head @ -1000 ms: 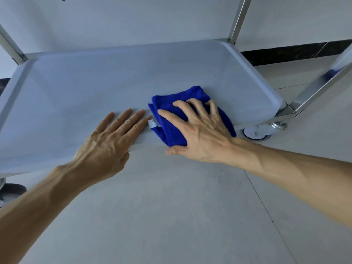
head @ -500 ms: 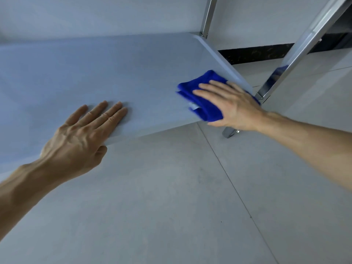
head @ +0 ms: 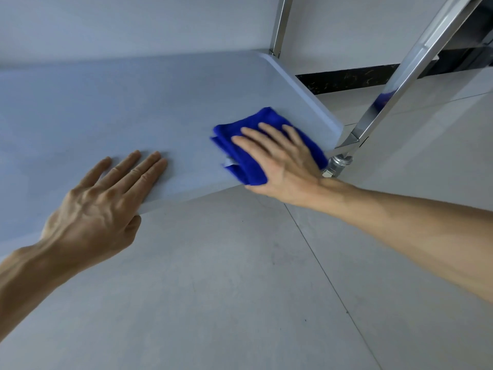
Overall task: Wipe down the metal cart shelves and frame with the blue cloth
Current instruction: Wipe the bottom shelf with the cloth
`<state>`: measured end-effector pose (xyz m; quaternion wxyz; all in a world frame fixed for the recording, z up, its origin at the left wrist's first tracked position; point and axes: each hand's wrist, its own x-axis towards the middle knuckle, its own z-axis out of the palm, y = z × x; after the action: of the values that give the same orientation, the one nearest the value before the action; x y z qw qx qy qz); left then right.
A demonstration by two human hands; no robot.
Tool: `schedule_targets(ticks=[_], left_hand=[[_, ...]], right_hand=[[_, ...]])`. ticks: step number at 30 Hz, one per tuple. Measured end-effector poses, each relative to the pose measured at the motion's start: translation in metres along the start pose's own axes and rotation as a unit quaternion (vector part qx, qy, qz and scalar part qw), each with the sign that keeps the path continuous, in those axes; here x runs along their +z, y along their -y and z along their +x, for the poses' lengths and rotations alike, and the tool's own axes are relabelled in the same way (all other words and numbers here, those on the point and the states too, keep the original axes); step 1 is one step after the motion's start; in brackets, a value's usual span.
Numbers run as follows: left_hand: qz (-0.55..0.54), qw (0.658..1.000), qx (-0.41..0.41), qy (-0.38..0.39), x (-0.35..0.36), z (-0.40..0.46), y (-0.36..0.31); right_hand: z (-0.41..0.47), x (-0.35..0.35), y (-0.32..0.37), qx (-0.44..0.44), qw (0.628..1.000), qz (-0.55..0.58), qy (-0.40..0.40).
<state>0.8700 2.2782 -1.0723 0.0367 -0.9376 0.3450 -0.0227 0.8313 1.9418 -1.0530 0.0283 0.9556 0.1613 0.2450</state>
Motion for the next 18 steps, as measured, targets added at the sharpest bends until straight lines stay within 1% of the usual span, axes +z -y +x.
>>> schedule_targets(ticks=[2, 3, 5, 7, 9, 13, 15, 18], left_hand=[[0.003, 1.000, 0.002, 0.004, 0.002, -0.001, 0.002], [0.004, 1.000, 0.003, 0.005, 0.002, -0.002, 0.002], [0.007, 1.000, 0.006, 0.005, 0.002, -0.003, 0.003], [0.004, 1.000, 0.005, 0.003, 0.001, -0.004, 0.003], [0.005, 1.000, -0.001, 0.001, 0.000, -0.005, 0.001], [0.008, 1.000, -0.004, -0.011, -0.003, -0.005, -0.001], [0.003, 1.000, -0.009, -0.008, -0.005, -0.005, -0.002], [0.003, 1.000, 0.000, -0.021, -0.012, -0.006, -0.007]], right_hand=[[0.010, 0.006, 0.027, -0.035, 0.999, 0.003, -0.009], [0.013, 0.007, 0.032, -0.054, 0.999, 0.005, -0.001], [0.014, 0.004, 0.024, -0.088, 0.996, 0.003, 0.016], [0.009, -0.002, 0.001, -0.106, 0.994, 0.001, 0.016], [0.000, -0.007, -0.030, -0.091, 0.995, -0.006, 0.029], [-0.016, -0.016, -0.077, -0.028, 0.995, -0.013, 0.091], [-0.018, -0.018, -0.081, -0.006, 0.994, -0.015, 0.108], [-0.014, -0.020, -0.069, 0.002, 0.992, -0.007, 0.127]])
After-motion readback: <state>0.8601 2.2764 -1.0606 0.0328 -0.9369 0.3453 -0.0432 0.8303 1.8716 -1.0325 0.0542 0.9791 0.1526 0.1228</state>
